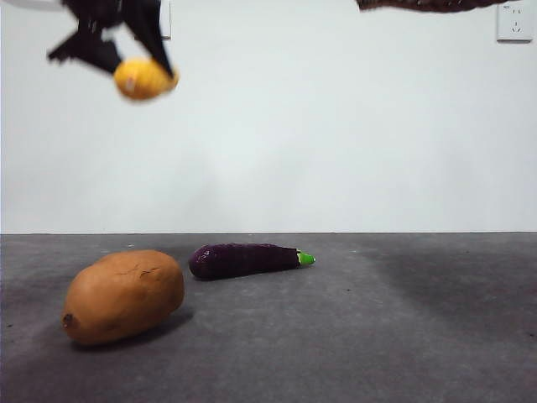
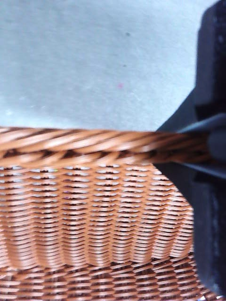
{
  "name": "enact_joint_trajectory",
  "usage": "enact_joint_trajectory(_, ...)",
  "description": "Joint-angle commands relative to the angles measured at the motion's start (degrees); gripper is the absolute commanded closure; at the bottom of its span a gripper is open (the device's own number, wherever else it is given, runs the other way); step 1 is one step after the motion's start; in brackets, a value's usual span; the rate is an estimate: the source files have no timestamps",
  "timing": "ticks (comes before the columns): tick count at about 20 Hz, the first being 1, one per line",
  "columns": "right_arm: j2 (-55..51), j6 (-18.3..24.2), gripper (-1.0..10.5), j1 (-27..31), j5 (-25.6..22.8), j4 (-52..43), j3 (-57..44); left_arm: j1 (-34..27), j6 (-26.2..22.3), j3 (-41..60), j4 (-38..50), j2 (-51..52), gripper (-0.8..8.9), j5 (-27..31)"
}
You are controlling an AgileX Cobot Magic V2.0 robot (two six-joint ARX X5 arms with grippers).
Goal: Help me put the vegetables on the table into the basket
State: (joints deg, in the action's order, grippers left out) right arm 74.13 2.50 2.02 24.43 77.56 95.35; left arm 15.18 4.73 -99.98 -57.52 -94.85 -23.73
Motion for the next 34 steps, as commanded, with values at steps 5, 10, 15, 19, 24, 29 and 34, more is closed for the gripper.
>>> enact_joint_trajectory(5,8.1,-3.3,9.6,-6.2,-6.5,-0.8,-5.0,10.3,-3.1,0.2,-1.3,3.8,8.26,-0.3)
enact_joint_trajectory(10,9.0,-12.6,9.6,-13.0,-6.6,-16.1,-22.1,13.0,-3.1,0.2,-2.4,3.5,8.26,-0.3)
enact_joint_trajectory(15,9.0,-19.2,9.6,-20.6,-9.9,-20.0,-26.8,13.3,-2.3,0.2,-4.5,-0.7,8.26,-0.3)
enact_joint_trajectory(19,9.0,-22.4,9.6,-25.4,-10.0,-22.1,-26.8,15.7,-2.0,0.2,-4.0,-5.9,8.26,-0.7)
enact_joint_trajectory(24,9.0,-24.5,9.6,-27.6,-10.1,-23.6,-26.8,18.8,-2.0,0.2,-3.9,-11.1,8.13,-0.7)
enact_joint_trajectory(29,9.0,-24.9,9.6,-27.6,-10.1,-23.6,-26.8,21.0,-1.4,0.2,-2.5,-11.6,3.59,-0.1)
enact_joint_trajectory(34,9.0,-24.8,9.6,-27.6,-10.1,-23.6,-26.8,21.1,-2.0,0.2,-1.9,-11.6,3.15,9.5)
